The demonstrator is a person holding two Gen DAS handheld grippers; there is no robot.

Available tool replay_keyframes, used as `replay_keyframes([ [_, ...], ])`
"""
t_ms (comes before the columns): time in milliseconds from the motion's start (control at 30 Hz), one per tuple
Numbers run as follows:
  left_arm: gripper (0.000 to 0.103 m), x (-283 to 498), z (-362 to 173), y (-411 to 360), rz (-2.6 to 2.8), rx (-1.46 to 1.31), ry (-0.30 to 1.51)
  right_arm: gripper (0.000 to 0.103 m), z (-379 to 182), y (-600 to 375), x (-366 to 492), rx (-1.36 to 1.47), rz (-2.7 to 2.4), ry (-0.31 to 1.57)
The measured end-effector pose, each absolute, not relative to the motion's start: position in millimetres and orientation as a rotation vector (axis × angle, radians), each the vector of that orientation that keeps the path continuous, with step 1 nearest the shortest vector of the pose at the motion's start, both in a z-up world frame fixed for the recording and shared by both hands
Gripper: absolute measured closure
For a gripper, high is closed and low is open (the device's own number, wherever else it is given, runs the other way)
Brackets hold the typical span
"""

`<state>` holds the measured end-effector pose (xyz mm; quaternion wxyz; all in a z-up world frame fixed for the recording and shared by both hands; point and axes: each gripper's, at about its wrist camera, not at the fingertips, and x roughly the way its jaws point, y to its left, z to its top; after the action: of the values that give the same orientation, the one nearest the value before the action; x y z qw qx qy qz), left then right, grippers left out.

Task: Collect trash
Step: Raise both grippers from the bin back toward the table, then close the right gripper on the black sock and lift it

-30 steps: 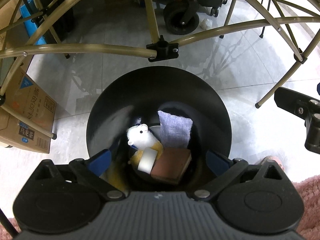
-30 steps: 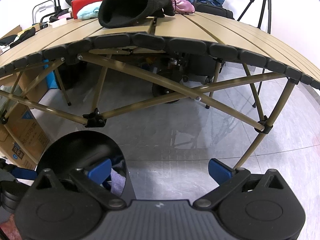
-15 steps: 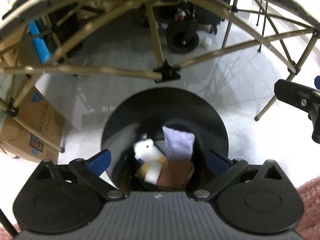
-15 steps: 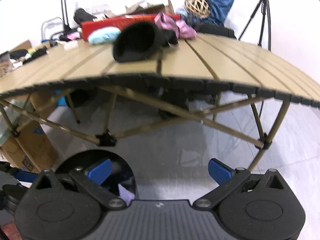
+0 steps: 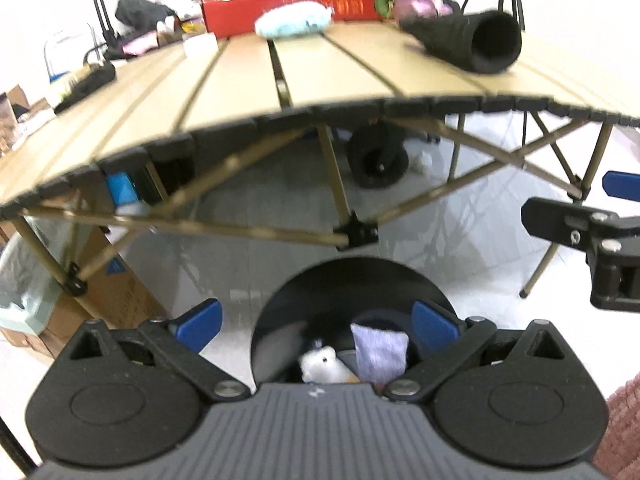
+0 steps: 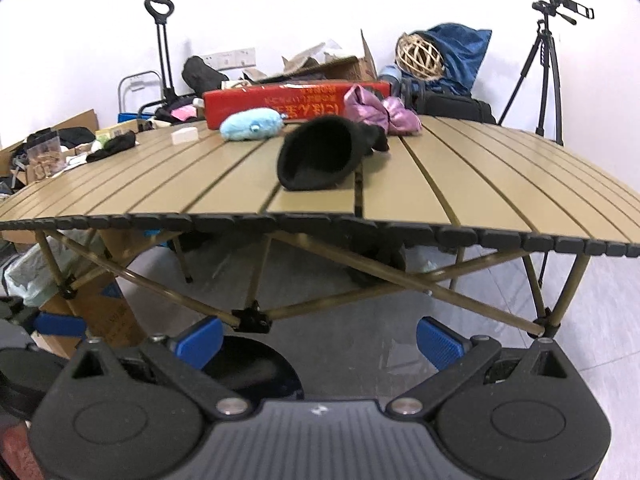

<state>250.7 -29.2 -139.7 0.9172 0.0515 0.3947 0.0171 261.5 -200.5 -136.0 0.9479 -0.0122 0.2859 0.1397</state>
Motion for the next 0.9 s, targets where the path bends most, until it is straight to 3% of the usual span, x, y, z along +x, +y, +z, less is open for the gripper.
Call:
replay_keyframes([
  [467, 0.0, 229.4, -94.9, -17.1, 0.053, 0.096, 0.595, 0.0, -82.3, -200.9, 233.6, -0.025, 0.315, 0.386],
  [900, 0.0, 245.7, -56.2, -0.4, 0.122, 0.077, 0.454, 0.0, -59.1, -179.9, 261.7, -0.055, 0.297, 0.3],
])
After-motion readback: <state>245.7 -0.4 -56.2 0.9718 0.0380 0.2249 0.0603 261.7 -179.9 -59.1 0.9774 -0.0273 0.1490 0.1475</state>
